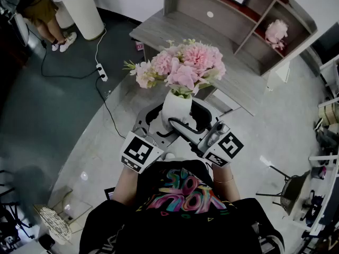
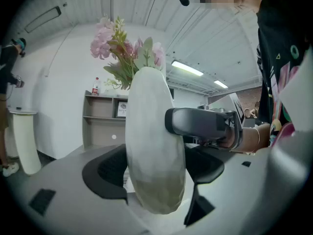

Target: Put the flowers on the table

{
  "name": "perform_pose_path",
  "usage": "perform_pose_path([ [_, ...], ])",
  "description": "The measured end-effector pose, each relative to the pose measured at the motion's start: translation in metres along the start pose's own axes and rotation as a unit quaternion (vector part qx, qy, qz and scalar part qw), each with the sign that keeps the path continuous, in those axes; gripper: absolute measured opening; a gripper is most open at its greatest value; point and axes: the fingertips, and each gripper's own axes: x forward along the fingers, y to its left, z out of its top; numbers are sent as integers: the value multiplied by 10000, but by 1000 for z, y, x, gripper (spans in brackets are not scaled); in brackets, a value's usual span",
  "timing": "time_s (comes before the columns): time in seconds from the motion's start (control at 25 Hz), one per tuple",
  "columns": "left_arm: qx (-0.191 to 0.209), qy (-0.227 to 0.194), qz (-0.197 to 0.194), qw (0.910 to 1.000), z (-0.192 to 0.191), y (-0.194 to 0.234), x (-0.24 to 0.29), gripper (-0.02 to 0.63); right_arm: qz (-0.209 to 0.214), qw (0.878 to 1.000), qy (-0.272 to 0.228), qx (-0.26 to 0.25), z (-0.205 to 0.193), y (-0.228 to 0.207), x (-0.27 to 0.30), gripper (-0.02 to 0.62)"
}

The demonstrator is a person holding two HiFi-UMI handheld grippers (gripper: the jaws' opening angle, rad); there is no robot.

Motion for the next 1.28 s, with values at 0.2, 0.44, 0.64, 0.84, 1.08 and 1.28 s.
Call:
perform_pose_path([
  [0.2,-7,43,24,10000,-2,-1,3,367,22,10000,25,-13,-1,-2,-2,322],
  [0.44,-5,125,129,9998,-3,1,1,367,129,9999,-4,110,-2,-2,0,322],
  [0.64,-37,126,139,9998,-1,-1,-1,367,140,9998,-35,155,-1,0,-1,322],
  [0.84,-53,30,57,10000,-1,-2,0,367,51,9999,-57,83,0,-1,-2,322],
  [1.08,10,-12,-73,10000,-1,-2,0,367,-77,9999,-101,12,0,0,-2,322],
  [1.28,-40,48,112,9999,-1,-2,0,367,89,9999,16,82,0,0,-3,322],
])
